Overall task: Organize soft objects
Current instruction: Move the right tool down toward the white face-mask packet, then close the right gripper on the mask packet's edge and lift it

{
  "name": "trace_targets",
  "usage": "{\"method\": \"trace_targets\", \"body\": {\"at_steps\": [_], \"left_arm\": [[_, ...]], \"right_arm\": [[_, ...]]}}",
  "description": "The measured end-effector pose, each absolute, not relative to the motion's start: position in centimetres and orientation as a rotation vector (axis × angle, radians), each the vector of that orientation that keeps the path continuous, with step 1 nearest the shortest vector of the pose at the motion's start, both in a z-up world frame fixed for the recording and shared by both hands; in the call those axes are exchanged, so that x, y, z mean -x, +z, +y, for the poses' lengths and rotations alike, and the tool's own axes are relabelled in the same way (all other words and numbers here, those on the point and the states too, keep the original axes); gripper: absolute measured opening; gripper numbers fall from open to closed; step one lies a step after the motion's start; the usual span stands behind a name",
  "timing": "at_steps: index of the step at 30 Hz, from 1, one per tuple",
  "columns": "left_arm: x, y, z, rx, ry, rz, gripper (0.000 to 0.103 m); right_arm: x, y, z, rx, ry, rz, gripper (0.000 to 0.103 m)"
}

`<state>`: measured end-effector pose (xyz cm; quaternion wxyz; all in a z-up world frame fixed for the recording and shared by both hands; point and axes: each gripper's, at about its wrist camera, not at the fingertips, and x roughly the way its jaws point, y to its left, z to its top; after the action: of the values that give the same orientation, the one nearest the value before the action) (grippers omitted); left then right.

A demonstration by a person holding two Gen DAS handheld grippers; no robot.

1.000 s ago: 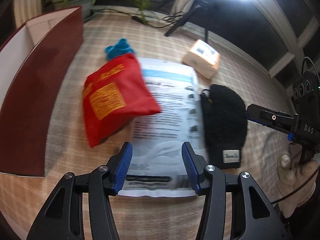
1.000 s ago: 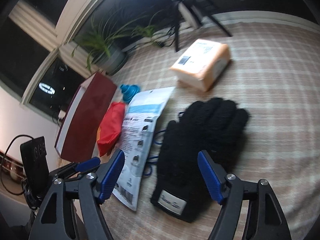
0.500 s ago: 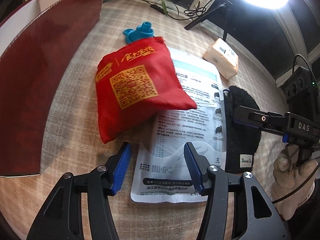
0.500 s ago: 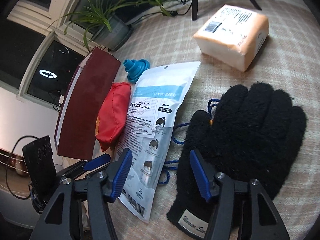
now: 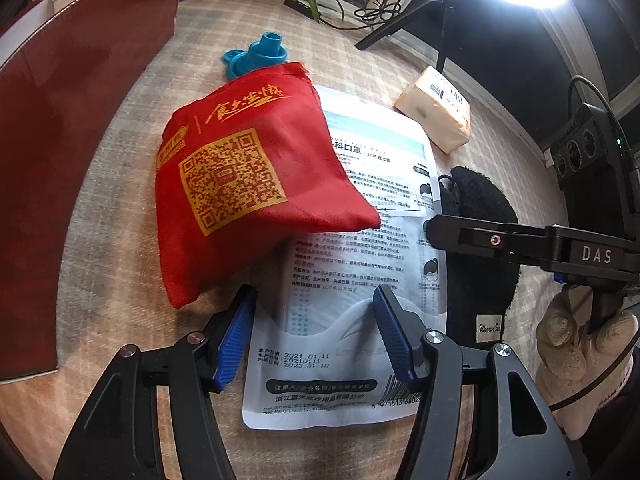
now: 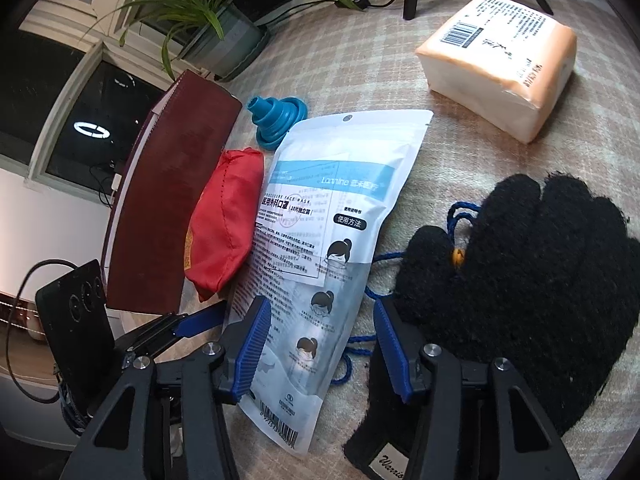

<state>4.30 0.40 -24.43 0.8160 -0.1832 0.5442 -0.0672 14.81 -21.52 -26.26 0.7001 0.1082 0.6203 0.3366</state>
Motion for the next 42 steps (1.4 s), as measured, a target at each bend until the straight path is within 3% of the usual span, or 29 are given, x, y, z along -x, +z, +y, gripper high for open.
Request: {"method": "trace_targets", "body": {"at_steps": [9, 42], "left_arm": [[-4.2, -24.5, -1.6, 0.388, -0.216, 1.172, 0.063], [-3.8, -24.2, -5.0, 0.382, -0.27, 1.162, 0.067]], "right_arm": [[-15.1, -26.6, -20.9, -0.191, 0.736, 1.393, 0.039], [-12.5, -25.4, -24.1, -0.025, 0.68, 1.319, 0.031]]}}
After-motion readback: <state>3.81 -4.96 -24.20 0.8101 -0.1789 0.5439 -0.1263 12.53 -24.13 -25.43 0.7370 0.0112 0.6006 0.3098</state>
